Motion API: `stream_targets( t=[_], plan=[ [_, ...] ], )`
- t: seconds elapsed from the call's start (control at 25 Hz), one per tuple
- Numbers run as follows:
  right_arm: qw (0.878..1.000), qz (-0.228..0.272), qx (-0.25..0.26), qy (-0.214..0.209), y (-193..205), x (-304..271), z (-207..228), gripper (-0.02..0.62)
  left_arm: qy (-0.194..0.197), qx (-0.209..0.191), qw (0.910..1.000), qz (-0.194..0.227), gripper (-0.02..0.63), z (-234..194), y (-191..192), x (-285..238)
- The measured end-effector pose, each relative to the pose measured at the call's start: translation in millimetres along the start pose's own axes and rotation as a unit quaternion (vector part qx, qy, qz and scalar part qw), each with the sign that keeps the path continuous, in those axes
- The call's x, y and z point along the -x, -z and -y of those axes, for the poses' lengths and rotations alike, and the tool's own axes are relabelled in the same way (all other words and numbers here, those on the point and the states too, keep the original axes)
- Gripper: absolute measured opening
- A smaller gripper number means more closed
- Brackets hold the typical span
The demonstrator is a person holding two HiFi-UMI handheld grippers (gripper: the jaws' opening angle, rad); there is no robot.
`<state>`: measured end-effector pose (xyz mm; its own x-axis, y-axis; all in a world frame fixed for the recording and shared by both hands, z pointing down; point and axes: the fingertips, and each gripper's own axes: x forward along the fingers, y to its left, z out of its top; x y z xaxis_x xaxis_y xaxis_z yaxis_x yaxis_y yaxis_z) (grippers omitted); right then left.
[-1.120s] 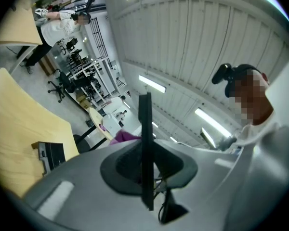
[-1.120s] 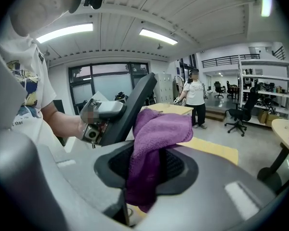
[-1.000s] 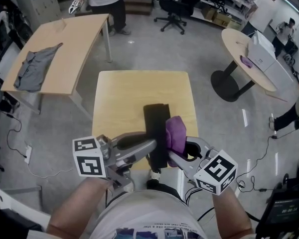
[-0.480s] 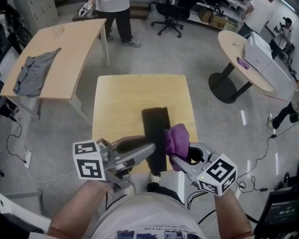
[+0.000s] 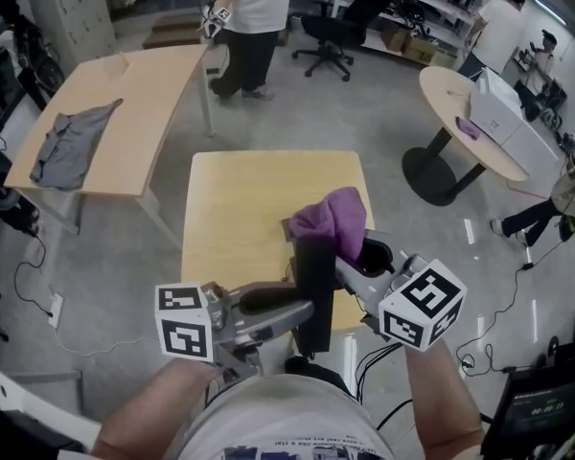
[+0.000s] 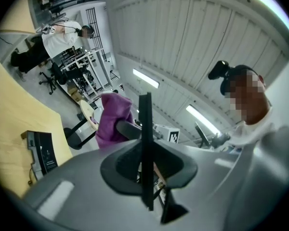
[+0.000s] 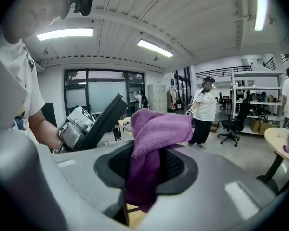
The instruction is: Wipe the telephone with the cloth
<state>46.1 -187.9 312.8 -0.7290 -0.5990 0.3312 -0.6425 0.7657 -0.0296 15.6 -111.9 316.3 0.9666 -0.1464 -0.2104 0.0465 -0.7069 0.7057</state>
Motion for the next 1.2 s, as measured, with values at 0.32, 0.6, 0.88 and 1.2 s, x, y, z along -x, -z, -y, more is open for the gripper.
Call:
stream_targets(
  t=[0.32,0.6,0.88,1.2],
  plan=[
    [0.999,-0.01,0.028,-0.043,6,-8,-31,0.114,-0.007,0.002,0.9999,0.014,0.08,1,-5,7],
    [0.996,-0.042,0.041,-0.064,34,-1,-49,0.114,-0.018,-0.003,0.9993,0.032,0.08,-4,-18,15],
    [0.995,-0.07,0.032,-0.064,62,11,-56,0.114,-0.024,-0.004,0.9989,0.04,0.08,-10,-29,19],
    [0.993,-0.1,0.013,-0.057,92,28,-66,0.114,-0.029,-0.005,0.9984,0.048,0.08,-14,-37,23]
  ],
)
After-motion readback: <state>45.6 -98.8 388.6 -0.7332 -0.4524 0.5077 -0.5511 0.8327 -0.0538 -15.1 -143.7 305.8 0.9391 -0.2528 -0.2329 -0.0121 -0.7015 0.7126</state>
